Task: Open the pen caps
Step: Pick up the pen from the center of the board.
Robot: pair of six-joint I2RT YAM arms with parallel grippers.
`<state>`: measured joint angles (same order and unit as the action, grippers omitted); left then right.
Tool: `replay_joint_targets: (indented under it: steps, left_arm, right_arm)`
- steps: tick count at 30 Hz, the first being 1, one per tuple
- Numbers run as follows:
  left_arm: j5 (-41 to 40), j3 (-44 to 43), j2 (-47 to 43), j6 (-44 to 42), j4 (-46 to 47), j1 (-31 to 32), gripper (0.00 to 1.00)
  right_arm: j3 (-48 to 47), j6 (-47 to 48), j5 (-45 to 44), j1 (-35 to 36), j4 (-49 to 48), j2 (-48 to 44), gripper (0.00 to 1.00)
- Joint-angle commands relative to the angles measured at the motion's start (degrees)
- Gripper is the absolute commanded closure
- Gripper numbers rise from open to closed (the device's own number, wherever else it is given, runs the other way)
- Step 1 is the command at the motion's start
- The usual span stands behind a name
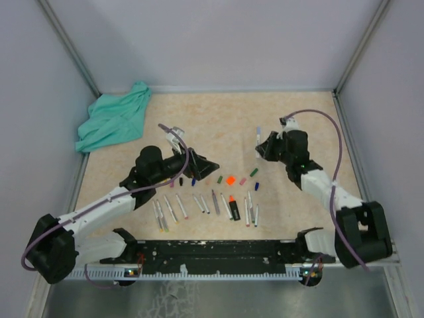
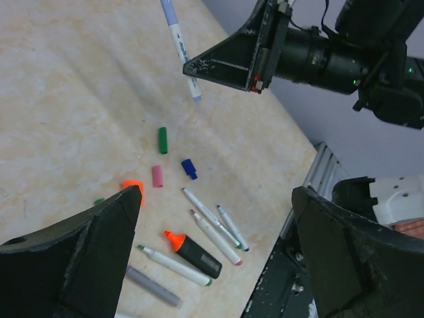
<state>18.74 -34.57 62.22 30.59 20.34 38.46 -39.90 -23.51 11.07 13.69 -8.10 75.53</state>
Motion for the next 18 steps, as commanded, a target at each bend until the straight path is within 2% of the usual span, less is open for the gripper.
replay_joint_targets:
  steps: [1,9,18]
  left_arm:
    - [4.81,-1.32,5.15,10.73,14.92,-0.48,0.01]
    - [10.85,-9.31,17.39,12.17,23.11,-0.58,0.03]
    - [14.36,-18.19,25.23,11.77,21.47,-0.58,0.04]
  right_arm:
    - [5.84,-4.32,6.93,-0.56,-8.43,-12.47,1.0]
    - [14.39,-11.54,16.91,-0.51,-11.6,-27.84,1.0]
    - [18.21,-15.53,21.98,1.39,-14.57,-33.65,1.0]
